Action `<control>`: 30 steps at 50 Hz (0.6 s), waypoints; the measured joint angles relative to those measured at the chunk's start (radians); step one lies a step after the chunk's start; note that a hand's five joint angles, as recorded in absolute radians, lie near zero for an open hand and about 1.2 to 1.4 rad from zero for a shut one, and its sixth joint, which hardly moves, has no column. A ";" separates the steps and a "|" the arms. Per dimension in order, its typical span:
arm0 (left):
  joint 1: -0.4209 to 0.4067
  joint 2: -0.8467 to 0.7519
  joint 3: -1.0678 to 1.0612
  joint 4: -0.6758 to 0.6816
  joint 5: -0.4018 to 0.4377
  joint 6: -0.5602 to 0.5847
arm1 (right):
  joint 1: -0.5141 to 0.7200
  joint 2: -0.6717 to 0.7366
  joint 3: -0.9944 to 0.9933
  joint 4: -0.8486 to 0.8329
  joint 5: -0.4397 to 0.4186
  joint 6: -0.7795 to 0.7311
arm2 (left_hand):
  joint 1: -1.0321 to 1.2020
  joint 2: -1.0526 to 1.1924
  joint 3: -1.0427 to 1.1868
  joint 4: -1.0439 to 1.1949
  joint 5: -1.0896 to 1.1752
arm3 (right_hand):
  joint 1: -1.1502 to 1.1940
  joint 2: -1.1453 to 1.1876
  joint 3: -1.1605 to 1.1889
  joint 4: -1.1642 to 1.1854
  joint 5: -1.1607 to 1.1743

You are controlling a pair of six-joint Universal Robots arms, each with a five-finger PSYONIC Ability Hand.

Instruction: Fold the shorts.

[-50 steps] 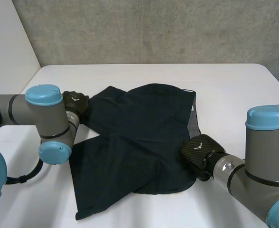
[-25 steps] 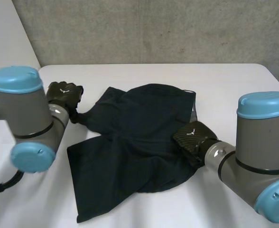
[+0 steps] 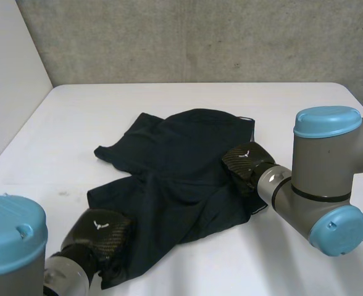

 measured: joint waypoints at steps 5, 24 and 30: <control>-0.013 -0.017 -0.016 0.004 -0.001 -0.058 | 0.001 -0.003 0.004 0.000 0.000 0.002 | 0.000 0.000 0.000 0.000 0.000 | 0.000 0.000 0.000 0.000 0.000; -0.056 -0.187 -0.015 0.100 -0.138 -0.094 | -0.001 -0.018 0.050 -0.001 -0.003 0.018 | 0.260 0.254 0.243 0.248 0.246 | 0.000 0.000 0.000 0.000 0.000; -0.057 -0.213 -0.006 0.155 -0.138 -0.089 | -0.006 -0.022 0.052 -0.001 -0.006 0.046 | 0.541 0.589 0.570 0.592 0.558 | 0.000 0.000 0.000 0.000 0.000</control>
